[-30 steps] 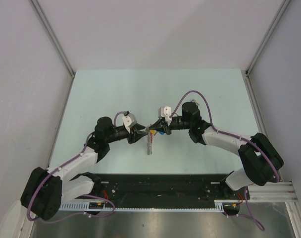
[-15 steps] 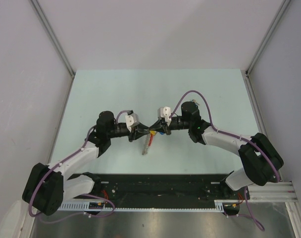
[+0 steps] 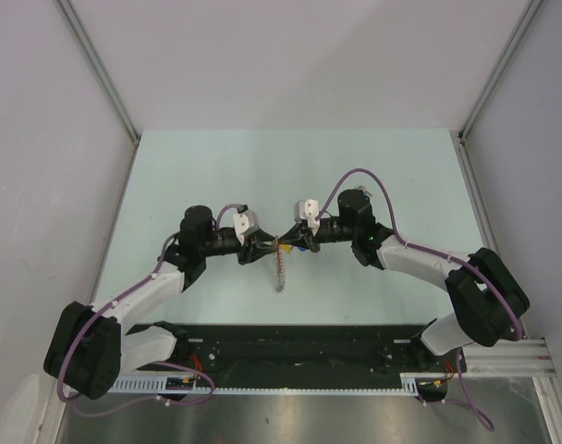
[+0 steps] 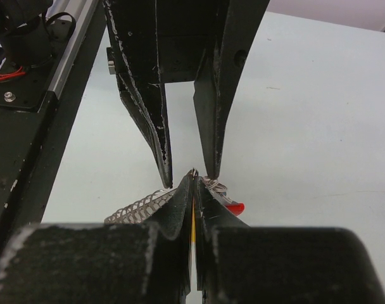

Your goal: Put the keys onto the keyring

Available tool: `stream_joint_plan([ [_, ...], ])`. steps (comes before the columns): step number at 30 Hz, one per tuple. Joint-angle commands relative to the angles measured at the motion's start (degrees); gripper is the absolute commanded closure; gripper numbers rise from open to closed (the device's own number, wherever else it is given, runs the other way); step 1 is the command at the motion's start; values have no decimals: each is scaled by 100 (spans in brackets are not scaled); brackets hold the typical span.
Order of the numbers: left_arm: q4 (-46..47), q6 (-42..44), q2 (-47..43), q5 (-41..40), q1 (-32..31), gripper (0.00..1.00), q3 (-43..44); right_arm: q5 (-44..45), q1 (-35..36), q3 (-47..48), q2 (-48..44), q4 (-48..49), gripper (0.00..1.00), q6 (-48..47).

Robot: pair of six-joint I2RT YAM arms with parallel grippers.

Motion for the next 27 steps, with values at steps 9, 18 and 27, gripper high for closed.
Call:
stream_joint_plan([
  [9, -65, 2, 226, 374, 91, 76, 235, -94, 26, 272, -127, 184, 100, -78],
  [18, -144, 2, 341, 348, 118, 96, 279, -76, 17, 272, -163, 131, 100, -104],
  [27, 400, -858, 16, -477, 179, 100, 112, 257, 8, 263, -365, -237, 100, -306],
])
